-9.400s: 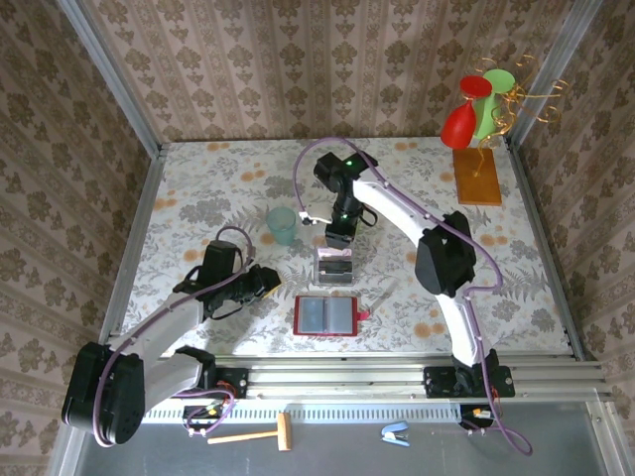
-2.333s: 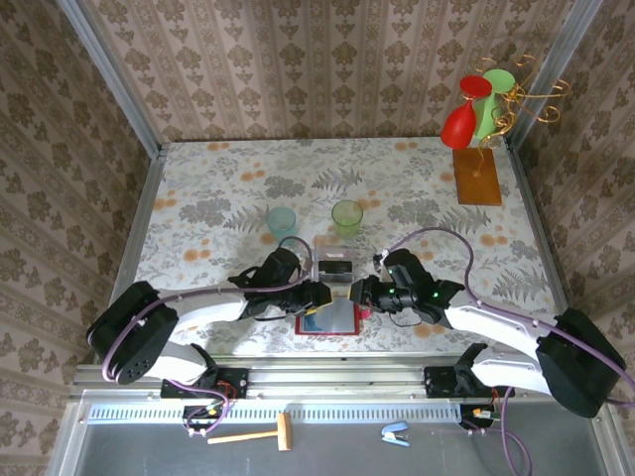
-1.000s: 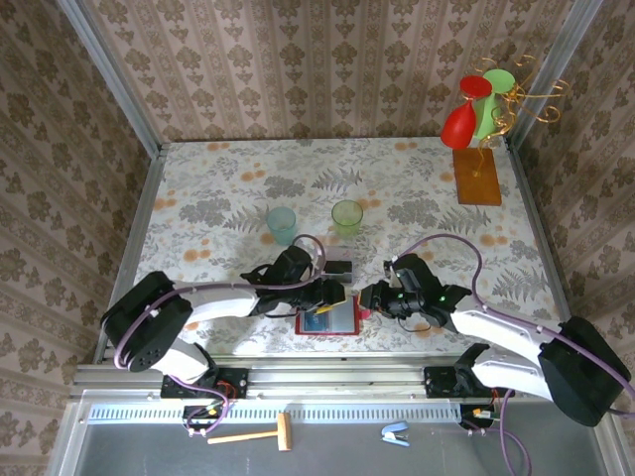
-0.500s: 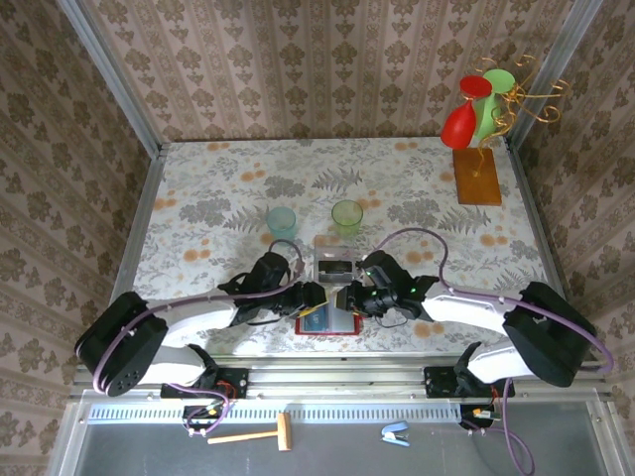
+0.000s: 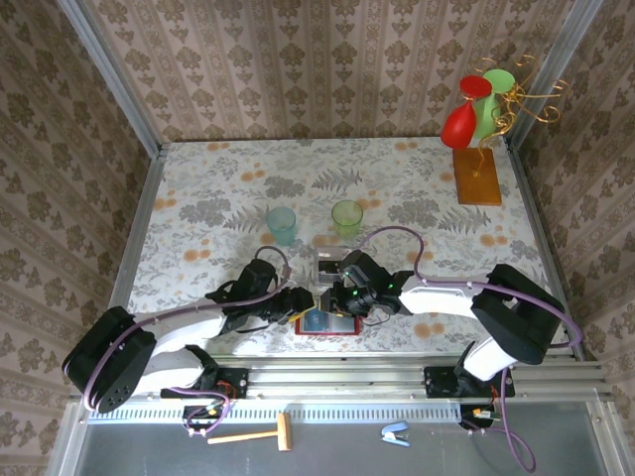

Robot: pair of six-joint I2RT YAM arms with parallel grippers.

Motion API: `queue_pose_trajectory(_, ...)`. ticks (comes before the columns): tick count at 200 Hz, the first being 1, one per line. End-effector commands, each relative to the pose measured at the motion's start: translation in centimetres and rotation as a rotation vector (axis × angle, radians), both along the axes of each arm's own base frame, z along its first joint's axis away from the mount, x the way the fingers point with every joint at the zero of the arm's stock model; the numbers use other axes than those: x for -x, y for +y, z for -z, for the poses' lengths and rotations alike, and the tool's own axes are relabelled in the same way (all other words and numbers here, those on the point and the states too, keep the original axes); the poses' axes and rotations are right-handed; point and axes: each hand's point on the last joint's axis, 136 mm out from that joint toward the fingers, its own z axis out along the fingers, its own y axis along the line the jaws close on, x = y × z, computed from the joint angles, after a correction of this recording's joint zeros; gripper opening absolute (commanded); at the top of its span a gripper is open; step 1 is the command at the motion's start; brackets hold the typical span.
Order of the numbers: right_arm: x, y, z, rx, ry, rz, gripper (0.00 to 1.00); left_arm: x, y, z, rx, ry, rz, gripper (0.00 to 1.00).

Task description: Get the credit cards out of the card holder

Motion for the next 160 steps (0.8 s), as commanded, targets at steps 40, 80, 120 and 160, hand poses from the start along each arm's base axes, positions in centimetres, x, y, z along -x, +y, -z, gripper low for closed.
queue_pose_trajectory(40, 0.0, 1.3, 0.3, 0.002, 0.022, -0.013, 0.25, 0.7, 0.9, 0.9, -0.015, 0.007, 0.015, 0.50)
queue_pose_trajectory(80, 0.1, 0.9, 0.9, 0.038, 0.034, -0.012, 0.25, 0.8, 1.0, 1.1, -0.018, 0.011, 0.014, 0.49)
queue_pose_trajectory(120, 0.3, 1.0, 1.1, 0.038, 0.041, -0.020, 0.26, 0.8, 1.1, 1.2, -0.020, 0.014, 0.013, 0.50)
queue_pose_trajectory(160, 0.4, 1.0, 1.6, 0.047, 0.053, -0.025, 0.25, 0.9, 1.1, 1.3, -0.020, 0.017, 0.014, 0.50)
